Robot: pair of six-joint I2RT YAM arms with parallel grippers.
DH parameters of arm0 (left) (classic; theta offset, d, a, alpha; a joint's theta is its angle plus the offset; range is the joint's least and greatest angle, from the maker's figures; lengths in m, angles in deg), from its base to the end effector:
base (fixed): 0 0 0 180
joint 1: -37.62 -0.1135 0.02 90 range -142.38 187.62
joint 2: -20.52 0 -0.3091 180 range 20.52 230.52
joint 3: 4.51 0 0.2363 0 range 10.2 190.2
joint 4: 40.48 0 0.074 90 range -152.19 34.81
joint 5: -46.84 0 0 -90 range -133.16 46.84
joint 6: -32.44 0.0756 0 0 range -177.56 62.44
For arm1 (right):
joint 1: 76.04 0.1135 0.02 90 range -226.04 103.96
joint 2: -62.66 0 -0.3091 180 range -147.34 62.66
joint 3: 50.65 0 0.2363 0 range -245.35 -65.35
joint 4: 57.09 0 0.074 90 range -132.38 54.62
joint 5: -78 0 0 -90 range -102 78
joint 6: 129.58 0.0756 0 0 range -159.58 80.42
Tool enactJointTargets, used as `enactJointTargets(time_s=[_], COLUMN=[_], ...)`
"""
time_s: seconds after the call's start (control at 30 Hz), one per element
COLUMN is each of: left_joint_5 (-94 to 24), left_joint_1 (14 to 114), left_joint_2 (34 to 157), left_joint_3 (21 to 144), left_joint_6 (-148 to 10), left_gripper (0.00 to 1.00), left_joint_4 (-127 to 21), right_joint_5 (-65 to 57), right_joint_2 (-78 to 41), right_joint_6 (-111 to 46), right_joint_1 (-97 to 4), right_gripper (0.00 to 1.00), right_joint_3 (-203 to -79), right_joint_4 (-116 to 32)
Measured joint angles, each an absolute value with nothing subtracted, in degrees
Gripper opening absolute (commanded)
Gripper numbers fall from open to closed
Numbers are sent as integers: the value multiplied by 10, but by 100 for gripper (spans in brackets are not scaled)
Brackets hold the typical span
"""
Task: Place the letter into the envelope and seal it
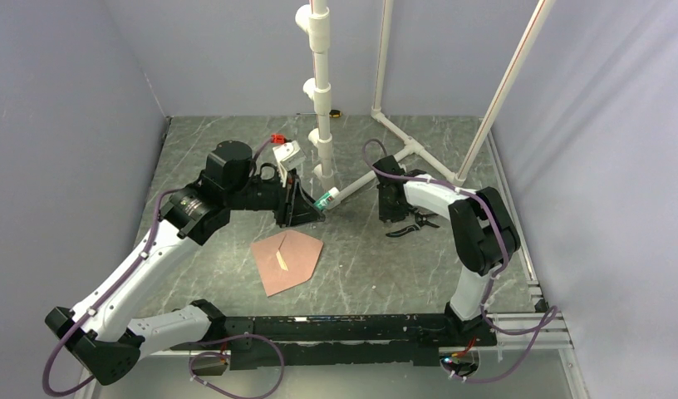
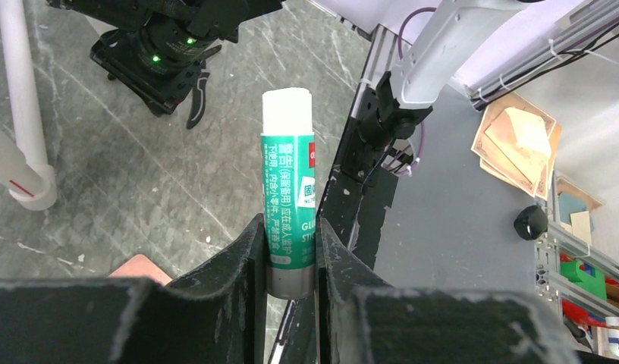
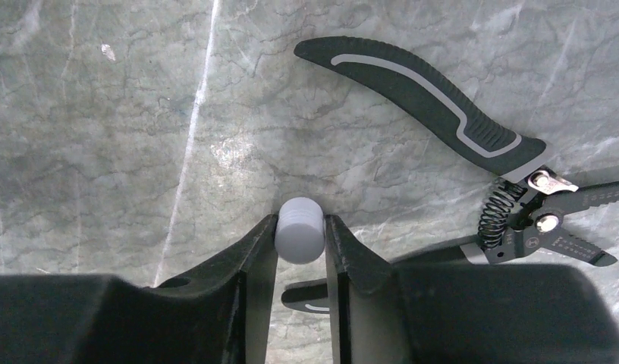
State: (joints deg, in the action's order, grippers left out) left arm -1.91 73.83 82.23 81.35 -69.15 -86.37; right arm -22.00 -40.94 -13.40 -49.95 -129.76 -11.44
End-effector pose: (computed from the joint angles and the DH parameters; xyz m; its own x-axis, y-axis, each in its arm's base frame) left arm 0.1405 -0.1647 0.4339 -0.4813 0.1652 -0.8609 0.8591 0.2838 -0.4259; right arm 0.3274 0.1457 0.1764 -0.9257 0.0305 -0.3769 0.0315 0.9995 0.0033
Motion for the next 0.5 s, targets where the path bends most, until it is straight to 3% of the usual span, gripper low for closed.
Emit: enactJointTargets(time_s=[0.4,0.5], left_joint_5=[-31,-32], left_joint_1=[738,738], left_joint_2=[822,822], left_joint_3=[835,835], left_joint_6=[-686,-688], left_gripper=[2,2], left_joint_4=[-877,-876], right_joint_5=[-219,-217], right_joint_2=[-408,-391], right_joint_6=[-134,-129], right_joint_1=[-500,-500], right_gripper=[49,57], right_joint_3=[-1300,-1300], right_joint_4=[-111,-101])
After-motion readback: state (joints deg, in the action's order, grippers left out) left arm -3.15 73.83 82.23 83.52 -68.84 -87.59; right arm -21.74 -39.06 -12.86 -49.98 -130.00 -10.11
